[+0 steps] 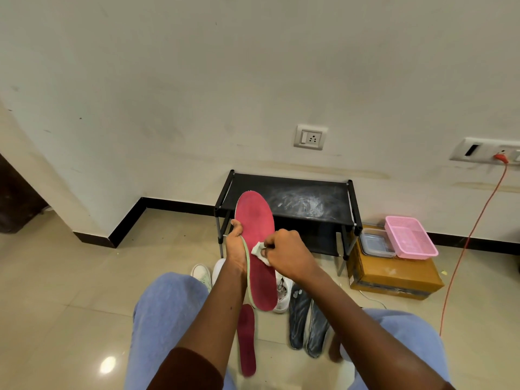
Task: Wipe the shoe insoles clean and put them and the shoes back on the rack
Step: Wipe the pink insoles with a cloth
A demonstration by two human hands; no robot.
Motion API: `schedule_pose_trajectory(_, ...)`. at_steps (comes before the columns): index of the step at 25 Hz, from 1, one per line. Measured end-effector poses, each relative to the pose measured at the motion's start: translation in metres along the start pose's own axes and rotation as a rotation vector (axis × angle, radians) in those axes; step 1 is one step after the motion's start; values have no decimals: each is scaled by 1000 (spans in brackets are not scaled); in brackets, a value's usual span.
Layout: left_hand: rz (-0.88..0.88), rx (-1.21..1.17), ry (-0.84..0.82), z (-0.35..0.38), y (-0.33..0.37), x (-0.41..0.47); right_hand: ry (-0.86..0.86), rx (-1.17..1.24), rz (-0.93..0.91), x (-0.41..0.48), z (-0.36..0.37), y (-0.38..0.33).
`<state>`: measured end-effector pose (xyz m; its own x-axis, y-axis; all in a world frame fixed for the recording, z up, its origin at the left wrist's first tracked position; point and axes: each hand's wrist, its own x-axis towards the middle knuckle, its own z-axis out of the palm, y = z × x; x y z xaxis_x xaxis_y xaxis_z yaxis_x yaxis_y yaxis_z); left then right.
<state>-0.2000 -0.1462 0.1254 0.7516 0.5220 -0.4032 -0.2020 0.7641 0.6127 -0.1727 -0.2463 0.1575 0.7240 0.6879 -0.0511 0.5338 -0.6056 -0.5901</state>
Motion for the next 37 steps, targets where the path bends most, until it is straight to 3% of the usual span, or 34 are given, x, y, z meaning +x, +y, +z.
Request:
schedule_pose_trajectory(8, -170, 64, -207, 4, -1, -12, 300, -153, -89, 21, 3, 4)
schedule_pose_trajectory(13, -146, 110, -194, 1, -3, -12, 430, -141, -107, 40, -1, 7)
schedule_pose_trajectory(20, -106, -37, -201, -4, 1, -3, 158, -55, -155, 21, 5, 0)
schedule_pose_trajectory(26, -114, 12, -128, -10, 3, 10, -121, 11, -294, 8, -7, -1)
schedule_pose_trajectory(31, -192, -9, -152, -10, -3, 11, 83, 62, -321, 7, -3, -6)
schedule_pose_trajectory(37, -169, -46, -240, -13, -12, 3, 141, -7, -259, 18, -7, -19)
